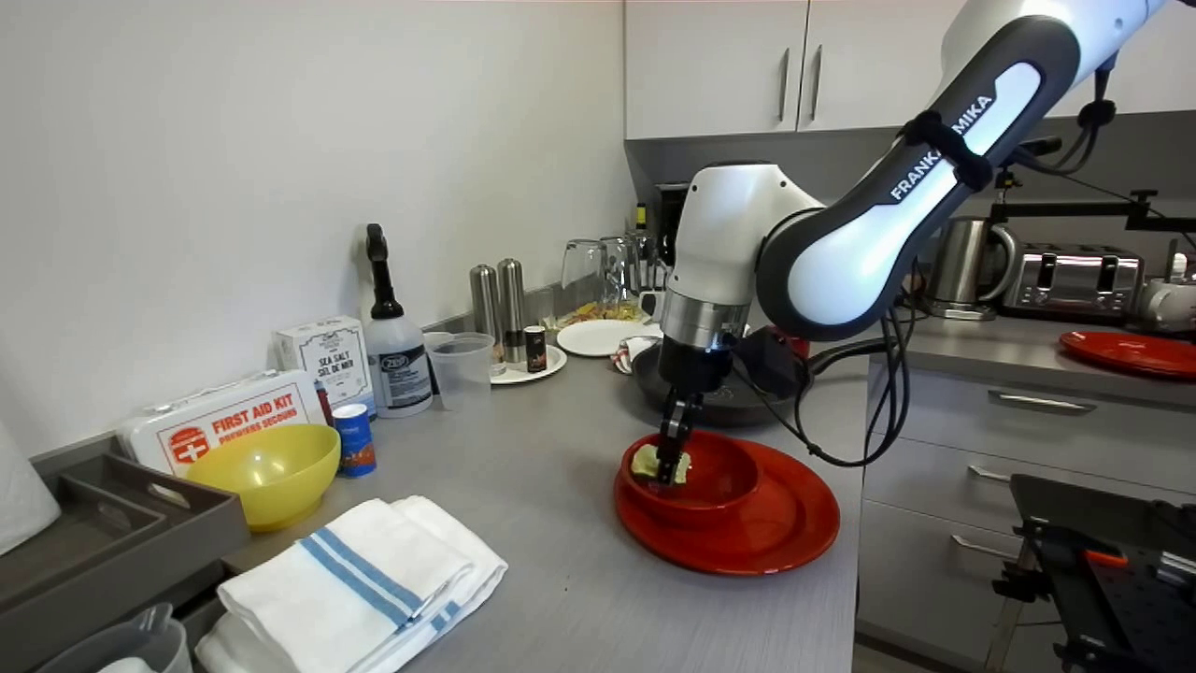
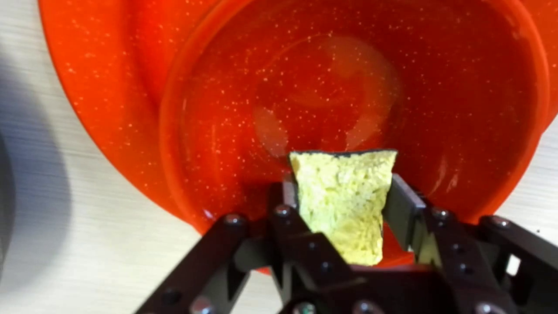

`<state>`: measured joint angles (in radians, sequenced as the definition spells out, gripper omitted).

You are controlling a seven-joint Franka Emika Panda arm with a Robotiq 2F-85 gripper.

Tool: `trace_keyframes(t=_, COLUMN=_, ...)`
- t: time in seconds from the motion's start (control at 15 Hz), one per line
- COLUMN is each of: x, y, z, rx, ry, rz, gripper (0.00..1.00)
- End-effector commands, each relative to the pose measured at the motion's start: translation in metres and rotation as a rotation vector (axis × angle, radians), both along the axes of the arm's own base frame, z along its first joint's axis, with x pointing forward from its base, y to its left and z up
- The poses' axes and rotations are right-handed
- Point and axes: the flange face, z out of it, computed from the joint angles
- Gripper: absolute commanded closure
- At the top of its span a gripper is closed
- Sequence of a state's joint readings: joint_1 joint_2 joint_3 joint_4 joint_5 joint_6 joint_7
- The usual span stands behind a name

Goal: Wipe inside the red bowl with the sponge

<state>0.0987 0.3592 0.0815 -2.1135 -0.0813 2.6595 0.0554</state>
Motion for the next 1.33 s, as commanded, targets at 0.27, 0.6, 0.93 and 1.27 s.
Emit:
trace_keyframes(t=0.27, x=0.001, y=-0.016, z=0.013, rx=0.055, ry=-0.133, rz=-0.041, gripper=0.75)
trace_keyframes(t=0.6, x=-0.006, y=-0.026, z=0.003, rx=0.050, ry=-0.118, rz=-0.066, gripper=0.75)
trace_keyframes(t=0.93, x=-0.018, y=-0.036, z=-0.014, rx=0.036, ry=-0.078, rz=-0.085, gripper=0.75)
trace_keyframes(t=1.27, x=-0.028, y=-0.042, z=-0.024, rx=0.029, ry=-0.043, rz=-0.099, gripper=0.75)
